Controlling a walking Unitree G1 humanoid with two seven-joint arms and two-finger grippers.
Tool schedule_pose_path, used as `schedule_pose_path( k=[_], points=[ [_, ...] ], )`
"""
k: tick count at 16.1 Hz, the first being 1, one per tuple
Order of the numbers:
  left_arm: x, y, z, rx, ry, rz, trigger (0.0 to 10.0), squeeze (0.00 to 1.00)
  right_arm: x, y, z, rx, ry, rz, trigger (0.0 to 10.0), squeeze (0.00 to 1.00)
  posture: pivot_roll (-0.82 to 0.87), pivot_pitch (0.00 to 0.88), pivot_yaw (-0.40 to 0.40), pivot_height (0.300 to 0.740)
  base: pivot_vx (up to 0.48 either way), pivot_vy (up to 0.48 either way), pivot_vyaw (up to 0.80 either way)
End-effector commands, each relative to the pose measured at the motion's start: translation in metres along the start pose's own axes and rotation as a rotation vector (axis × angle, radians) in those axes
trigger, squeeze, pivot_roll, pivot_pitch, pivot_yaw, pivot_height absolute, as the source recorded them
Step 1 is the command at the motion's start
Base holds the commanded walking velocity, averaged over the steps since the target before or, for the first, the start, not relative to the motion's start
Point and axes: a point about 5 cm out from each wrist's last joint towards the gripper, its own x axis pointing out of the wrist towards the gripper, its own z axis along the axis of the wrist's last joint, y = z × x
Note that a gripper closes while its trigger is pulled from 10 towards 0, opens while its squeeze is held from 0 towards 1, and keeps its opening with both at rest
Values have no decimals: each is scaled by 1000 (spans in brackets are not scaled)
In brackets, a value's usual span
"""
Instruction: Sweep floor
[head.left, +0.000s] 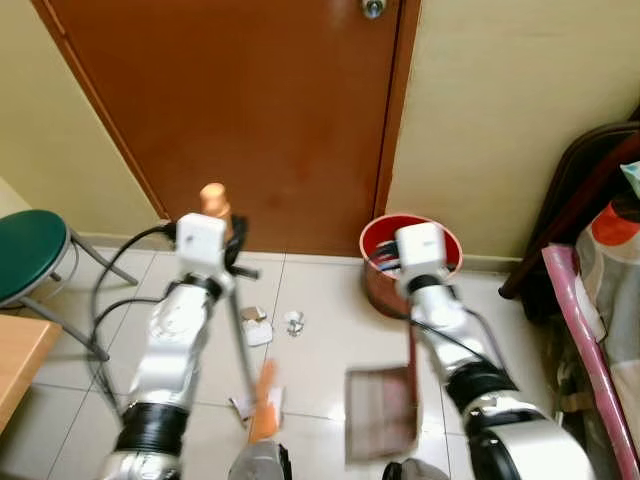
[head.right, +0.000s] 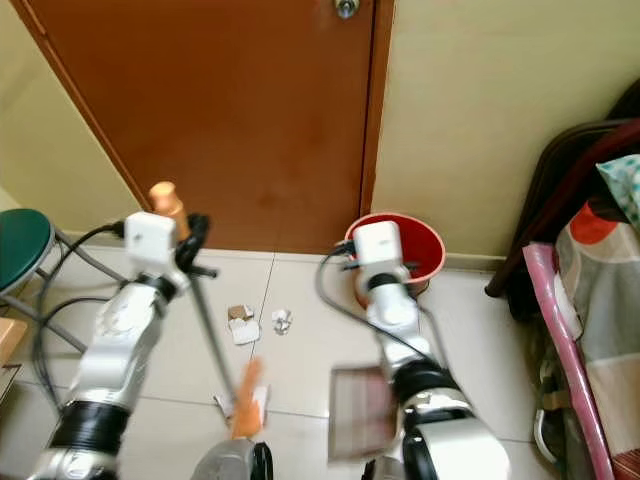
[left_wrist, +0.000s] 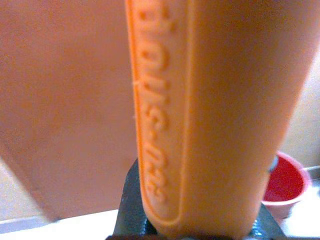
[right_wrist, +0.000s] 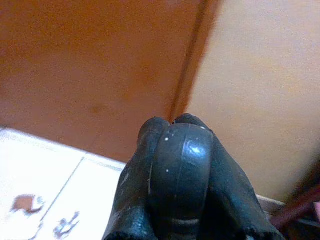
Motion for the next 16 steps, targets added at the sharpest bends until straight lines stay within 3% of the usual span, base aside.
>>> schedule_pose_path(
  k=[1, 3, 5, 8, 10, 13, 16],
  points=[
    [14, -12, 21, -117, -78, -52, 10000, 0, 6, 9, 13, -9, -37, 22, 10000, 0, 99, 15, 48, 740, 0, 0, 0],
    [21, -28, 37, -209, -120, -110, 10000, 0, 7, 16, 19, 5, -60, 30, 10000, 0, 95, 13, 48, 740, 0, 0, 0],
    [21, -39, 46, -241, -142, -157, 10000, 0, 8, 17, 22, 11, -74, 25, 10000, 0, 96, 14, 48, 740, 0, 0, 0],
    [22, -32, 55, -319, -172, -121, 10000, 0, 8, 20, 21, 24, -67, 32, 10000, 0, 98, 14, 44, 740, 0, 0, 0],
    [25, 5, 69, -317, -233, 25, 10000, 0, 8, 21, 20, 31, -64, 35, 10000, 0, 98, 14, 44, 740, 0, 0, 0],
    [26, 46, 99, -270, -325, 142, 10000, 0, 8, 15, 15, 0, -44, 27, 10000, 0, 101, 14, 35, 740, 0, 0, 0],
    [28, 67, 120, -253, -382, 195, 10000, 0, 6, 15, 8, -11, -1, 33, 10000, 0, 102, 13, 36, 740, 0, 0, 0]
  ],
)
